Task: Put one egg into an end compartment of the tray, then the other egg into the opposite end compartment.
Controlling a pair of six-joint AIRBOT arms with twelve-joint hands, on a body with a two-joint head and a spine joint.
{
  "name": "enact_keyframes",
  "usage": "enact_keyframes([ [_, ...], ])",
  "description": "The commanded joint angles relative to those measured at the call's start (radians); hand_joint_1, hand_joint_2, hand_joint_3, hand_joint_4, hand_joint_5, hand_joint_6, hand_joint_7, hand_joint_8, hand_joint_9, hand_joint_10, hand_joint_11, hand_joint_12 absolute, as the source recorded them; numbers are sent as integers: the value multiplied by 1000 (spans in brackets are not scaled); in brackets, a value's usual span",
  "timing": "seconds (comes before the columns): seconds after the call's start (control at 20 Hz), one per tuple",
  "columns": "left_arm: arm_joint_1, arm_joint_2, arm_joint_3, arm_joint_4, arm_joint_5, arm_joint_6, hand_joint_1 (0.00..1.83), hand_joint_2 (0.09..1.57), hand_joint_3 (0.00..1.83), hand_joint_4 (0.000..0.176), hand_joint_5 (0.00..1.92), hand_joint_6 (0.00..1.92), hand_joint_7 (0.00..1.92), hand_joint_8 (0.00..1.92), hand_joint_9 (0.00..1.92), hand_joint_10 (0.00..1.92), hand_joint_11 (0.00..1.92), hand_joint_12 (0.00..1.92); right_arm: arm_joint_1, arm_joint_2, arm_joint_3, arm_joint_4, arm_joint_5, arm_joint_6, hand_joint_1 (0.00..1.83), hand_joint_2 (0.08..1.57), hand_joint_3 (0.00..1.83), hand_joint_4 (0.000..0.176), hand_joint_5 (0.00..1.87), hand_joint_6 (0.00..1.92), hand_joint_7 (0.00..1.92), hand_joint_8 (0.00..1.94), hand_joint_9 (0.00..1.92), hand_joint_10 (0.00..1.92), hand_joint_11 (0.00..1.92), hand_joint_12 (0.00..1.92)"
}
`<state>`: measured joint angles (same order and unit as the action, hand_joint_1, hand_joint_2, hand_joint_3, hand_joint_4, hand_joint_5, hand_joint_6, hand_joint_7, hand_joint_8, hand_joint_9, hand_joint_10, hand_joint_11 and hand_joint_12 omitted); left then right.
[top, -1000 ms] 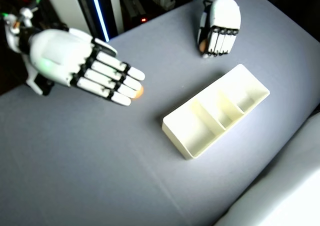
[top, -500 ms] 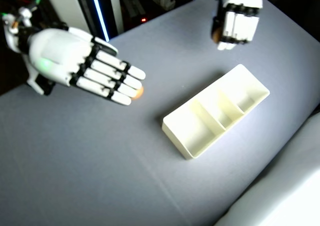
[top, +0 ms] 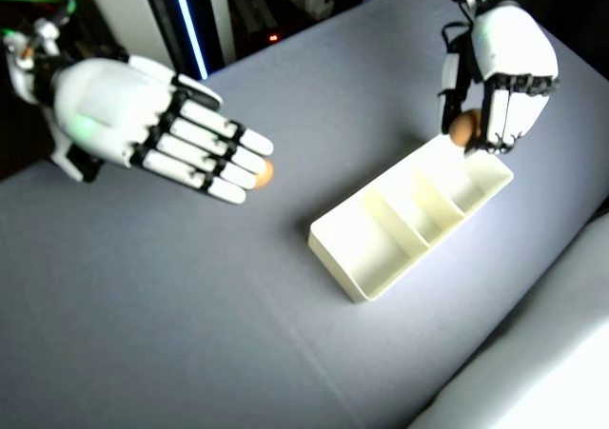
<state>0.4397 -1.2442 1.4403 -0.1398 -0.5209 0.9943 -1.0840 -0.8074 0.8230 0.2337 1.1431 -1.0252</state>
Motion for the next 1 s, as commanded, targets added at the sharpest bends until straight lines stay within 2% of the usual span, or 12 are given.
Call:
enact_keyframes([
  [0.0,-15,-2,6,3,-110,2,960,1149,0,0,199,638,368,498,218,811,20,1494,6,0,2,-7,122,4,205,1293,15,0,0,0,0,0,0,0,0,0],
  [0.05,-13,-7,9,3,-103,5,842,1121,0,68,53,599,207,271,43,565,3,1244,6,0,2,-8,122,4,234,1292,12,0,0,0,0,0,0,0,0,0],
  [0.1,-11,-9,10,3,-102,7,771,1103,0,117,10,486,115,132,8,306,0,1036,6,0,2,-10,122,4,245,1293,12,0,0,0,0,0,0,0,0,0],
  [0.2,-9,-5,0,3,-116,9,656,1093,0,133,22,184,16,19,0,30,0,557,6,-2,2,-13,122,7,315,1272,0,0,0,0,0,0,0,0,0,0],
  [0.35,19,40,-56,6,-214,9,498,1171,21,127,7,97,0,0,0,0,0,7,4,-6,3,-21,110,19,428,1237,0,0,0,0,0,0,0,0,0,0],
  [0.45,40,76,-104,26,-292,6,432,1207,34,118,8,96,0,0,0,0,0,1,4,-11,8,-22,97,26,432,1232,0,0,0,0,0,0,0,0,0,0],
  [0.6,98,167,-198,100,-454,-50,417,1346,2,74,144,372,65,17,0,0,23,12,5,-36,33,-23,52,57,506,1217,0,0,0,0,0,0,34,16,0,0],
  [0.7,159,216,-250,111,-543,-60,493,1355,0,73,251,292,151,7,5,2,0,440,16,-65,60,-24,3,75,531,1216,0,0,0,0,5,2,32,17,0,0],
  [0.75,193,240,-274,111,-590,-68,522,1354,0,26,269,293,206,17,89,37,0,792,28,-80,72,-24,-27,76,532,1220,0,0,0,0,5,2,33,18,0,0],
  [0.8,222,257,-293,111,-630,-77,523,1348,0,12,319,278,247,18,131,51,0,967,37,-92,82,-24,-51,76,593,1202,0,0,15,5,48,15,20,160,0,370],
  [0.85,253,275,-308,110,-667,-89,564,1344,0,5,388,239,279,11,161,52,0,1041,45,-105,93,-24,-70,78,619,1196,0,0,34,8,71,12,3,263,0,648],
  [0.95,302,303,-336,101,-720,-96,553,1336,0,16,450,140,308,4,184,40,0,925,56,-130,114,-24,-106,83,626,1192,0,0,65,11,110,11,0,385,0,777],
])
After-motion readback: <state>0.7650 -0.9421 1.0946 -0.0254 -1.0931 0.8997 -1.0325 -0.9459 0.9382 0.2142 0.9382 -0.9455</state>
